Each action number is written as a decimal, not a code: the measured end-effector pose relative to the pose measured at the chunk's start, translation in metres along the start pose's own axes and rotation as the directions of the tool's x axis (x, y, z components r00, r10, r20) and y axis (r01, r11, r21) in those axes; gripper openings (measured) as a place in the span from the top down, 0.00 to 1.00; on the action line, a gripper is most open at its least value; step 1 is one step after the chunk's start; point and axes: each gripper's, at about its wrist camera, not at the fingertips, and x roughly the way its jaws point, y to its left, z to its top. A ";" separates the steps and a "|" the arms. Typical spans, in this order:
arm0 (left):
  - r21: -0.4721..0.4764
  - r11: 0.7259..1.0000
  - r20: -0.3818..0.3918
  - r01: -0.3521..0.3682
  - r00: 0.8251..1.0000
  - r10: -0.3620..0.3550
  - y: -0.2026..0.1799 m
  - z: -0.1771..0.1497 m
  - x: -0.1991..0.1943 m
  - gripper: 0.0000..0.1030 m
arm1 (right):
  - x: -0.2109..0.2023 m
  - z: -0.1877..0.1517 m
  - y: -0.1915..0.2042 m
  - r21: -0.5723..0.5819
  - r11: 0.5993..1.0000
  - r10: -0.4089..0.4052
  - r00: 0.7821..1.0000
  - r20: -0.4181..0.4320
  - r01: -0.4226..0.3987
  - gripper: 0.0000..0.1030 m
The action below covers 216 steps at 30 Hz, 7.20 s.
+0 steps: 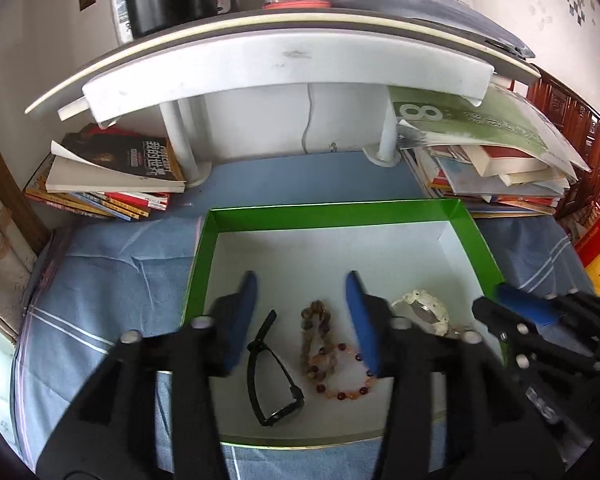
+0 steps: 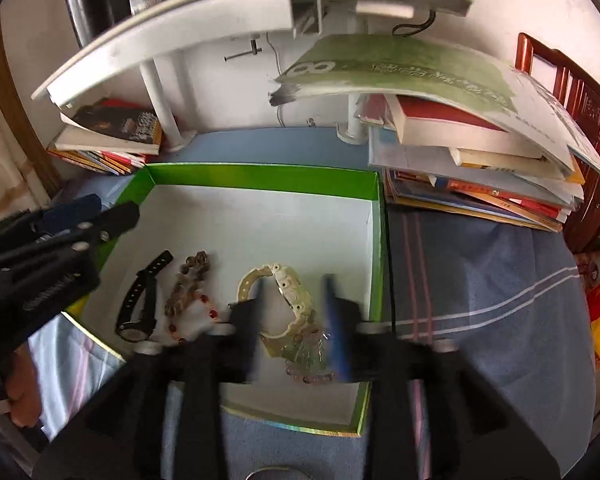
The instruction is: Organize jewelry
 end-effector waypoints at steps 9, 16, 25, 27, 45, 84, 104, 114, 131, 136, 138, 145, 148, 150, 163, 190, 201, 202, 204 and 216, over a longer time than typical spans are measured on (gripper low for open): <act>0.046 0.996 0.018 -0.074 0.997 0.073 0.016 -0.079 -0.065 0.41 | -0.062 -0.065 -0.007 -0.035 0.999 0.001 1.000 0.006 -0.001 0.59; -0.048 0.996 -0.151 -0.077 0.986 0.069 0.031 -0.169 -0.077 0.36 | -0.026 -0.131 -0.010 -0.003 1.000 0.002 0.985 -0.175 -0.003 0.52; -0.036 0.998 -0.203 -0.044 0.979 0.036 0.018 -0.222 -0.091 0.35 | -0.026 -0.146 0.003 -0.056 0.996 -0.082 0.986 -0.144 0.074 0.58; -0.038 0.998 -0.208 -0.041 0.978 0.032 0.018 -0.224 -0.088 0.35 | -0.024 -0.146 0.005 -0.071 0.995 -0.087 0.984 -0.153 0.076 0.67; -0.073 0.997 -0.230 -0.031 0.973 0.014 0.022 -0.228 -0.070 0.37 | -0.018 -0.145 0.052 -0.125 0.992 0.000 0.985 -0.174 -0.022 0.77; -0.065 0.998 -0.189 -0.020 0.982 0.007 0.006 -0.227 -0.074 0.76 | -0.030 -0.169 0.045 -0.153 0.988 -0.034 0.987 -0.157 0.010 0.93; -0.059 0.997 -0.163 -0.051 0.986 0.041 0.006 -0.215 -0.061 0.75 | -0.035 -0.176 0.045 -0.145 0.989 0.000 0.985 -0.170 -0.025 0.95; -0.069 0.997 -0.173 -0.041 0.985 0.028 0.013 -0.218 -0.066 0.63 | -0.036 -0.176 0.040 -0.131 0.991 -0.011 0.986 -0.167 -0.011 0.76; -0.046 0.999 -0.172 -0.008 0.985 0.000 0.002 -0.218 -0.066 0.85 | -0.034 -0.176 0.041 -0.111 0.993 0.008 0.985 -0.172 -0.027 0.96; -0.046 0.999 -0.173 -0.010 0.985 0.002 0.002 -0.218 -0.066 0.86 | -0.035 -0.176 0.041 -0.109 0.994 0.011 0.985 -0.174 -0.030 0.97; -0.045 0.999 -0.174 -0.010 0.985 0.002 0.002 -0.218 -0.066 0.86 | -0.035 -0.176 0.041 -0.109 0.994 0.012 0.984 -0.175 -0.032 0.97; -0.046 0.999 -0.175 -0.014 0.984 0.005 0.003 -0.218 -0.065 0.86 | -0.036 -0.177 0.042 -0.119 0.993 0.004 0.984 -0.176 -0.025 0.97; -0.044 0.999 -0.174 -0.017 0.985 0.009 0.003 -0.218 -0.065 0.86 | -0.037 -0.178 0.042 -0.124 0.992 0.003 0.984 -0.179 -0.025 0.97; -0.044 0.999 -0.173 -0.019 0.985 0.011 0.003 -0.219 -0.065 0.85 | -0.037 -0.179 0.042 -0.128 0.992 0.000 0.983 -0.181 -0.024 0.97; -0.041 0.999 -0.176 -0.030 0.984 0.022 0.006 -0.222 -0.070 0.68 | -0.037 -0.180 0.041 -0.118 0.993 -0.012 0.984 -0.177 -0.009 0.93; -0.049 0.999 -0.171 -0.022 0.985 0.014 0.004 -0.223 -0.071 0.61 | -0.031 -0.176 0.045 -0.111 0.994 -0.022 0.991 -0.131 0.007 0.67; -0.051 0.999 -0.167 -0.010 0.986 0.002 0.001 -0.222 -0.073 0.83 | -0.035 -0.180 0.050 -0.137 0.990 0.006 0.990 -0.140 -0.026 0.96; -0.050 0.999 -0.166 -0.014 0.986 0.005 0.001 -0.222 -0.073 0.86 | -0.036 -0.180 0.050 -0.134 0.990 0.011 0.989 -0.145 -0.031 0.96; -0.051 0.999 -0.162 -0.020 0.987 0.011 0.002 -0.221 -0.075 0.86 | -0.041 -0.179 0.050 -0.129 0.991 0.016 0.991 -0.135 -0.033 0.96; -0.062 0.998 -0.142 -0.029 0.990 0.020 0.008 -0.218 -0.083 0.87 | -0.039 -0.181 0.046 -0.113 0.993 0.014 0.989 -0.149 -0.031 0.96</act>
